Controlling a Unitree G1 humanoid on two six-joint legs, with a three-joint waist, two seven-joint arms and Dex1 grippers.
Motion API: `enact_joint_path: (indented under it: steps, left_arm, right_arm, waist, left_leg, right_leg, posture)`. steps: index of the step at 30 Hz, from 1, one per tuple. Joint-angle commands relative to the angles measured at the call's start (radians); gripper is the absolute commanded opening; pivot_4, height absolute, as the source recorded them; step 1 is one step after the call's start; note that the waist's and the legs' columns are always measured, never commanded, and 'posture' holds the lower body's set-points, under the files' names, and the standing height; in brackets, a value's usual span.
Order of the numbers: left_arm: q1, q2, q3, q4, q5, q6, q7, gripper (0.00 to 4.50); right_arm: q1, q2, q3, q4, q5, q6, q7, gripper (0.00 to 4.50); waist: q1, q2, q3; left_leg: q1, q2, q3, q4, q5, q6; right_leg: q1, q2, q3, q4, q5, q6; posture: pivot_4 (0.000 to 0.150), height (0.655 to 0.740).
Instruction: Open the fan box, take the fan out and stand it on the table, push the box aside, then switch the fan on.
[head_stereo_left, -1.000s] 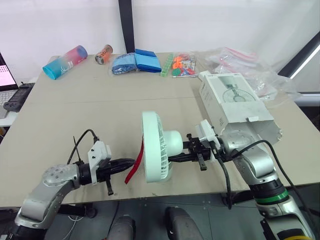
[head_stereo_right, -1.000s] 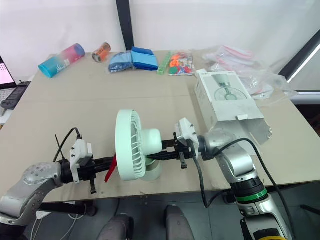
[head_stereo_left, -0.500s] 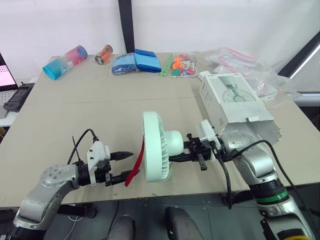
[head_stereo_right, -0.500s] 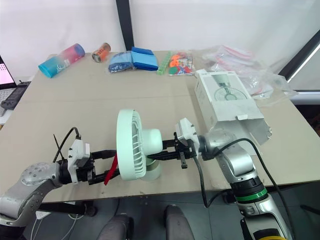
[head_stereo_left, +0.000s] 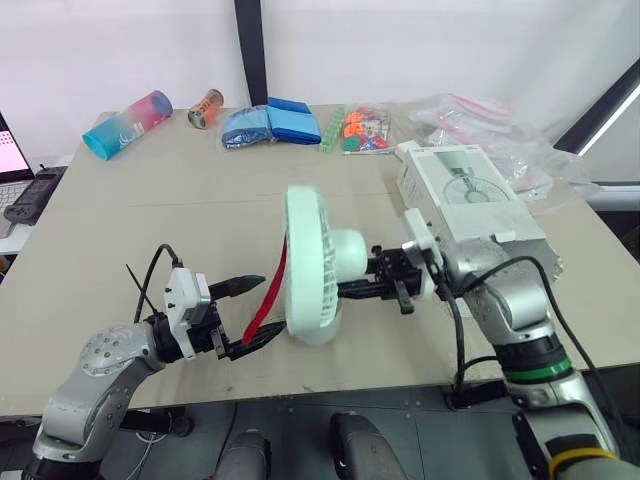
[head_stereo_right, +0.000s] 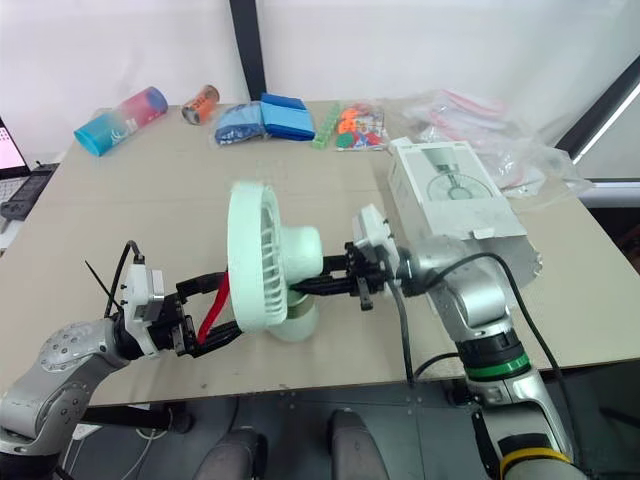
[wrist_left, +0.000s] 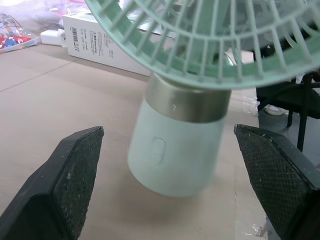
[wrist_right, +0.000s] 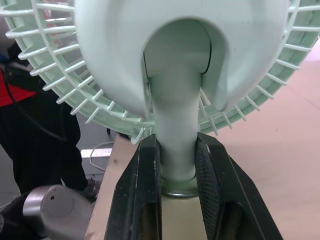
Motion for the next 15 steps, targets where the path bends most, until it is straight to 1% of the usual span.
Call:
enact_joint_path:
  steps: [1, 9, 15]
  left_arm:
    - [0.008, 0.020, 0.018, -0.044, -0.021, 0.006, -0.010, 4.44]
    - [0.028, 0.029, 0.025, -0.032, 0.010, -0.020, -0.001, 4.44]
    - [0.036, 0.027, 0.027, -0.052, 0.014, -0.020, 0.020, 4.44]
  right_arm:
    - [-0.136, 0.032, -0.037, 0.159, -0.007, -0.080, 0.058, 0.36]
    - [-0.431, 0.107, -0.026, 0.693, -0.155, -0.328, 0.183, 0.36]
    - [-0.516, 0.171, -0.020, 0.911, -0.224, -0.440, 0.227, 0.36]
  waist:
    - [0.000, 0.000, 0.000]
    - [-0.001, 0.000, 0.000]
    - [-0.002, 0.001, 0.000]
  left_leg:
    - [0.000, 0.000, 0.000, 0.000, 0.000, 0.000]
    - [-0.001, 0.000, 0.001, 0.000, 0.000, 0.000]
    - [-0.002, 0.001, 0.001, -0.001, 0.000, 0.000]
  right_leg:
    - [0.000, 0.000, 0.000, 0.000, 0.000, 0.000]
    - [-0.002, 0.000, 0.000, 0.000, 0.000, -0.001]
    - [-0.003, 0.000, 0.000, 0.000, 0.000, -0.001]
  posture:
    - [0.150, 0.7400]
    - [0.150, 0.7400]
    - [0.150, 0.7400]
